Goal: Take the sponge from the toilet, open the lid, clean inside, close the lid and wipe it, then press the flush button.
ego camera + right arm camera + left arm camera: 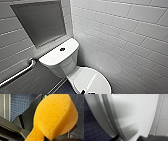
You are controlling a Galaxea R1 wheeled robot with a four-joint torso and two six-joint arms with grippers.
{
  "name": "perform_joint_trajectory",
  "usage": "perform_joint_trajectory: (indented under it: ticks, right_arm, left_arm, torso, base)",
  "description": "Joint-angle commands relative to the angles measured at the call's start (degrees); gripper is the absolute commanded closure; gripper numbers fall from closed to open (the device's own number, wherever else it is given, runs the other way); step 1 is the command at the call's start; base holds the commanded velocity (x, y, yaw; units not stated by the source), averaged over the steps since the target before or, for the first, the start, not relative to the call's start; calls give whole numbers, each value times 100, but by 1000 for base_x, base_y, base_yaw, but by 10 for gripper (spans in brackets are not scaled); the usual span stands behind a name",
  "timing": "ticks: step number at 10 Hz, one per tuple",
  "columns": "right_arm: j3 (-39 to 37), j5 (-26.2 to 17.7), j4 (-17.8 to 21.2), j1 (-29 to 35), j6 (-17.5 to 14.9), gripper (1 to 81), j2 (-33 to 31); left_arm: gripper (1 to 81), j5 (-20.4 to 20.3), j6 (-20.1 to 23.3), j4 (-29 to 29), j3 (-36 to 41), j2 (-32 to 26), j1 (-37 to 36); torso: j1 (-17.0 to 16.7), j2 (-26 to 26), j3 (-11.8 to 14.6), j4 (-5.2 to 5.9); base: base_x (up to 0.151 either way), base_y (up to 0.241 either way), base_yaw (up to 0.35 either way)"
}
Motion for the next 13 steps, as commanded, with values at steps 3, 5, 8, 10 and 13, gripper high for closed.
perform_joint_trajectory:
  ticks: [3,5,8,10,13]
  right_arm:
    - [48,-349,10,10,33,811,-185]
    - [48,-349,1,-8,33,811,-185]
    - [31,-323,1,1,33,811,-167]
    - [13,-323,-8,-8,33,811,-158]
    - [-13,-314,-8,-8,51,811,-132]
  left_arm:
    - [10,-734,54,106,789,-443,-951]
    - [10,-770,54,288,1089,-514,-986]
    - [10,-753,54,510,1071,-443,-986]
    - [10,-753,54,764,1150,-408,-986]
    - [10,-761,54,888,1571,-575,-1013]
  torso:
    - [0,0,0,0]
    - [0,0,0,0]
    - [0,0,-2,0]
    - [0,0,-2,0]
    - [0,0,-4,0]
  base:
    - [0,0,0]
    - [0,0,0]
    - [0,0,0]
    - [0,0,0]
    - [0,0,0]
